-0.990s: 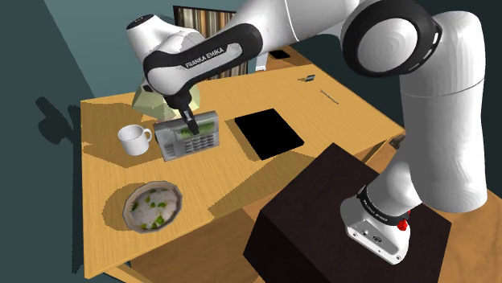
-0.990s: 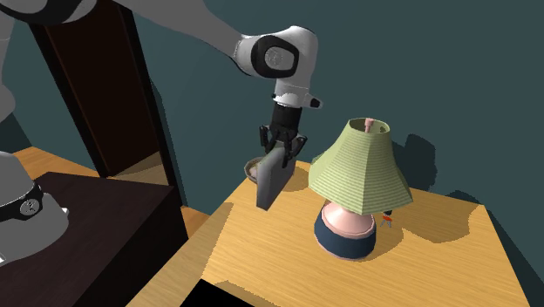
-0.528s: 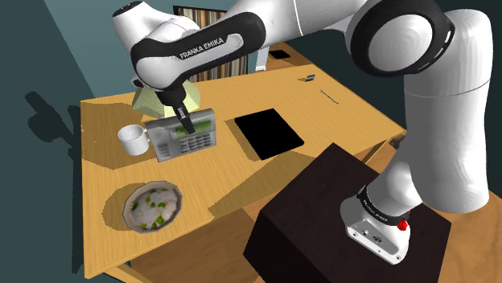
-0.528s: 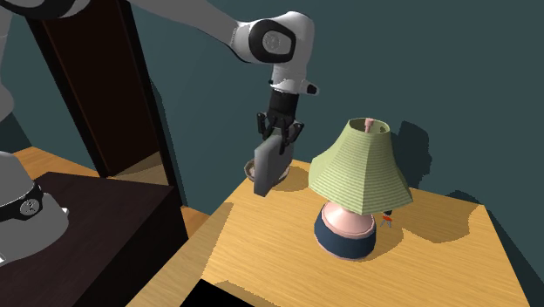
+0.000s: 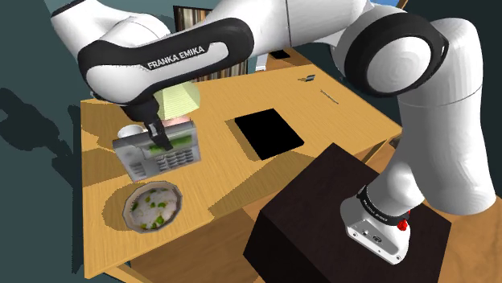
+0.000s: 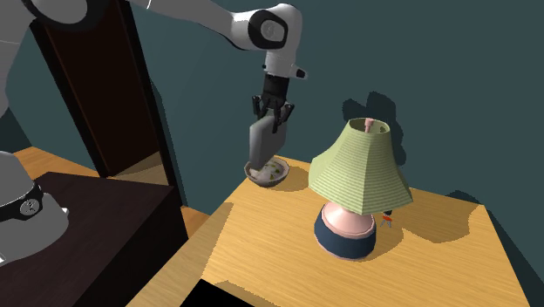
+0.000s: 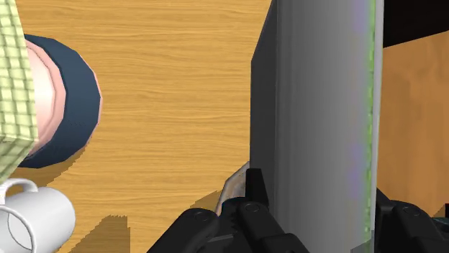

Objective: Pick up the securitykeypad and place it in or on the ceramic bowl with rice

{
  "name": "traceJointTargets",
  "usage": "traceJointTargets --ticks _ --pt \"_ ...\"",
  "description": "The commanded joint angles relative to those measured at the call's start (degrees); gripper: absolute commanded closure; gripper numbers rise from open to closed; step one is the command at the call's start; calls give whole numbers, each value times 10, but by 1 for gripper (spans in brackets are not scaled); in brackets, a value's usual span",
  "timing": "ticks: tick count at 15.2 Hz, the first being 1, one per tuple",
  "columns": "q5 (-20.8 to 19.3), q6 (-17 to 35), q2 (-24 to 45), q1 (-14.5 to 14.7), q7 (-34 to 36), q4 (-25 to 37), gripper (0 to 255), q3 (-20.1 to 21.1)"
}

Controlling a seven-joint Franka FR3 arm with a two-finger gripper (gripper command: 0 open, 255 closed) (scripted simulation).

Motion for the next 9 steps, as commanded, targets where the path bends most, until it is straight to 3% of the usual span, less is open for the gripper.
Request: traceJointTargets --ticks 1,6,9 --pt "0 -20 20 19 17 40 255 4" --pt "0 -85 84 72 56 166 255 11" --pt "-1 -64 87 71 58 147 255 10"
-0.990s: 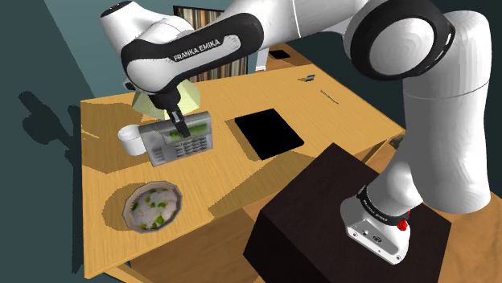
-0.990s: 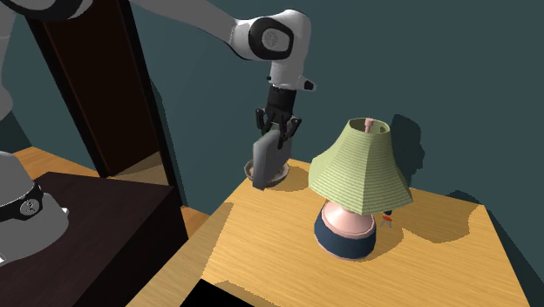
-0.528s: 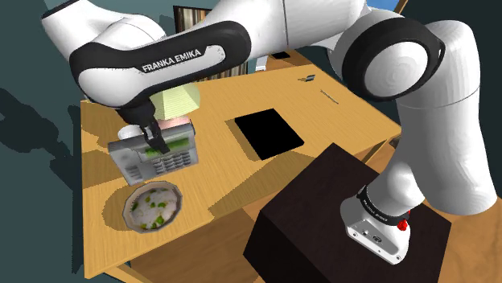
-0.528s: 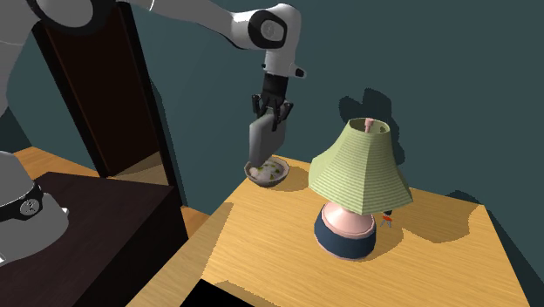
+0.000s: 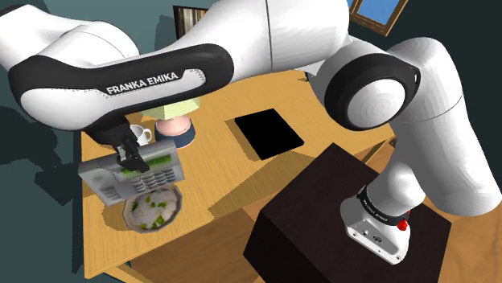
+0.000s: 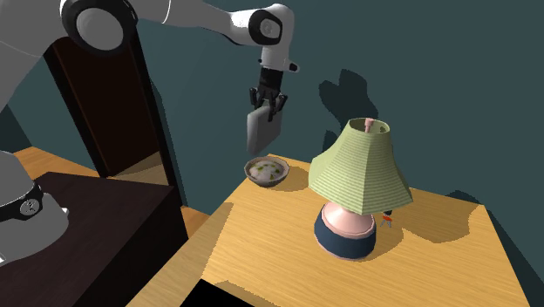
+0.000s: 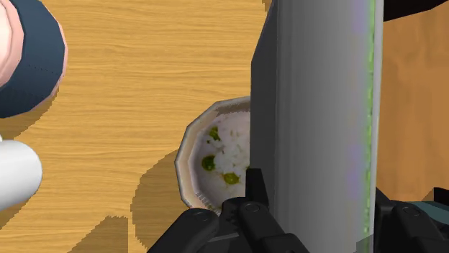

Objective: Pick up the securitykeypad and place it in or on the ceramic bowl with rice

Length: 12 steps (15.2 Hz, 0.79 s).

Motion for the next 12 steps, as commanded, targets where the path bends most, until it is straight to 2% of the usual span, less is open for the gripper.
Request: traceJointTargets --ticks 1,12 --pt "0 11 2 0 2 -9 255 0" --pt "-5 77 28 -2 8 -49 255 -3"
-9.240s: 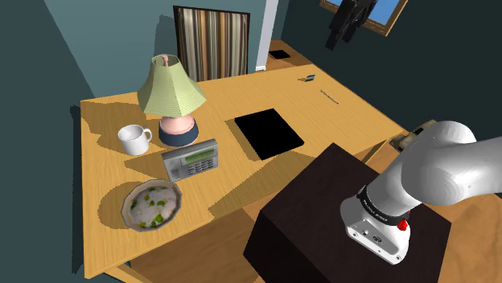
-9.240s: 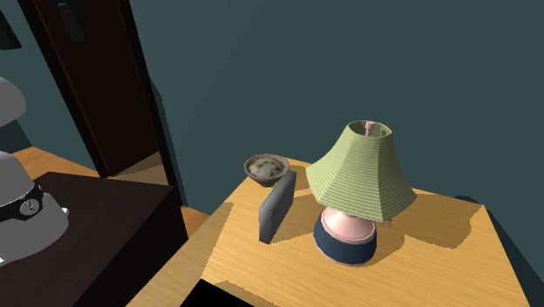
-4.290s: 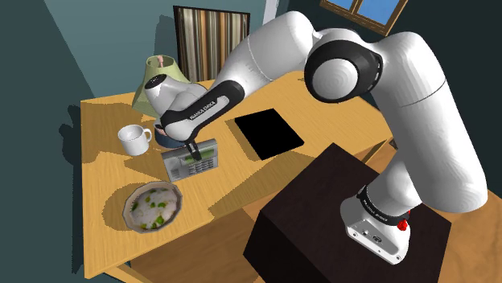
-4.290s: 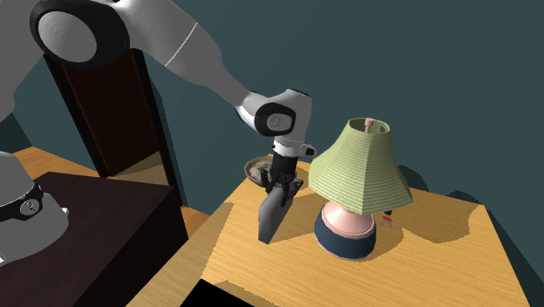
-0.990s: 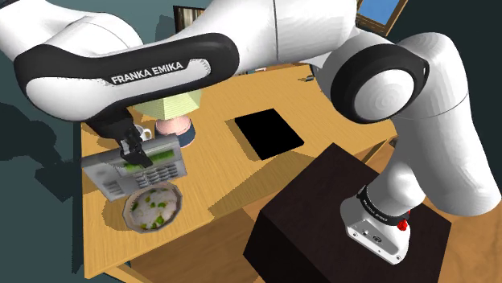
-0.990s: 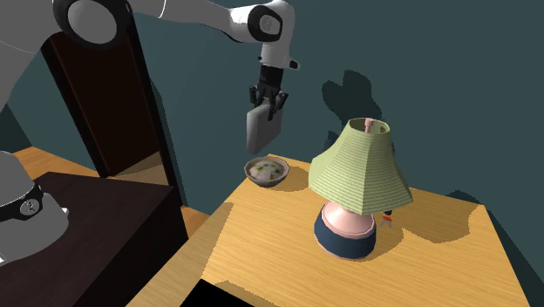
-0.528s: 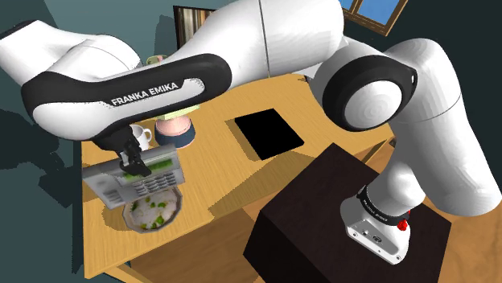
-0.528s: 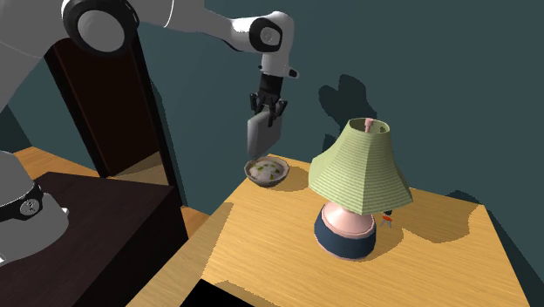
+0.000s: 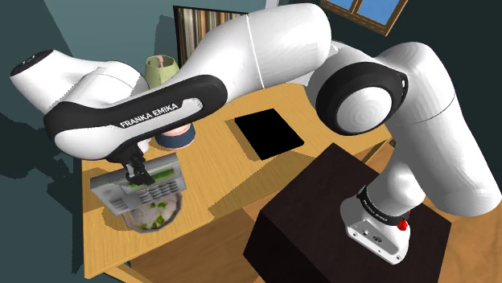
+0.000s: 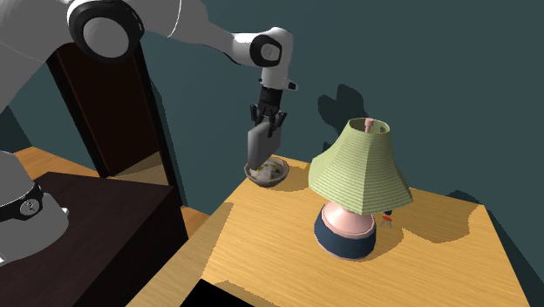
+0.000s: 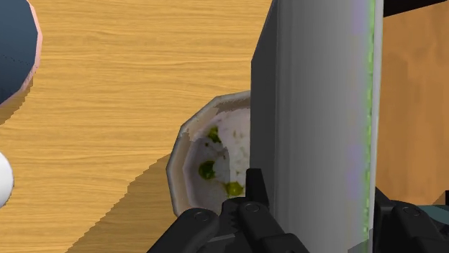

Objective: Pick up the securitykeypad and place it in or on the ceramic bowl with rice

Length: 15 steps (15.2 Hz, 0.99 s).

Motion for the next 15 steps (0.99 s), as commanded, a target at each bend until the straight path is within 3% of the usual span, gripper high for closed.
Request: traceJointTargets --ticks 1,13,14,15 --pt "-1 12 5 -1 0 -5 255 -1" --pt "-4 37 23 0 3 -13 255 -3" --pt "-4 37 23 0 3 -13 0 -3" --pt "-4 37 23 0 3 -13 0 -3"
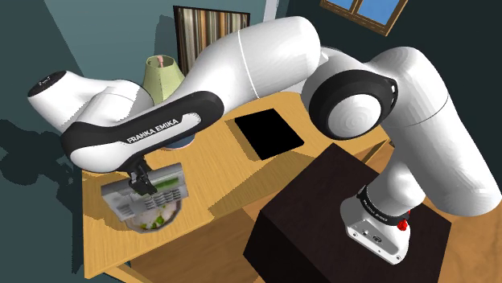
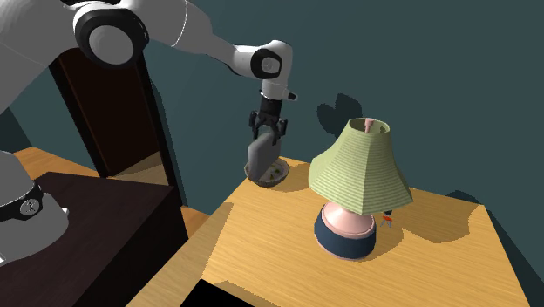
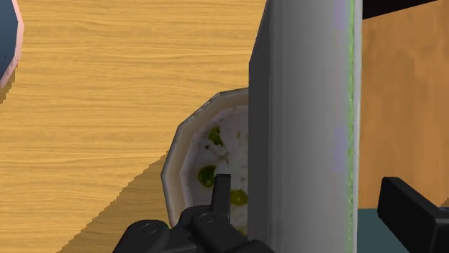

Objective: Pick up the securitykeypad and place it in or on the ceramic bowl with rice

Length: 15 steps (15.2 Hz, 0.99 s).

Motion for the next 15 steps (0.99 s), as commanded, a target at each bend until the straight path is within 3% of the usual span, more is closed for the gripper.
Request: traceJointTargets --ticks 1,4,8,15 --pt "0 0 0 0 0 0 0 0" --pt "0 0 0 0 0 0 0 0" --pt "3 -81 12 11 -7 95 0 0" --pt "3 -81 12 11 -7 95 0 0"
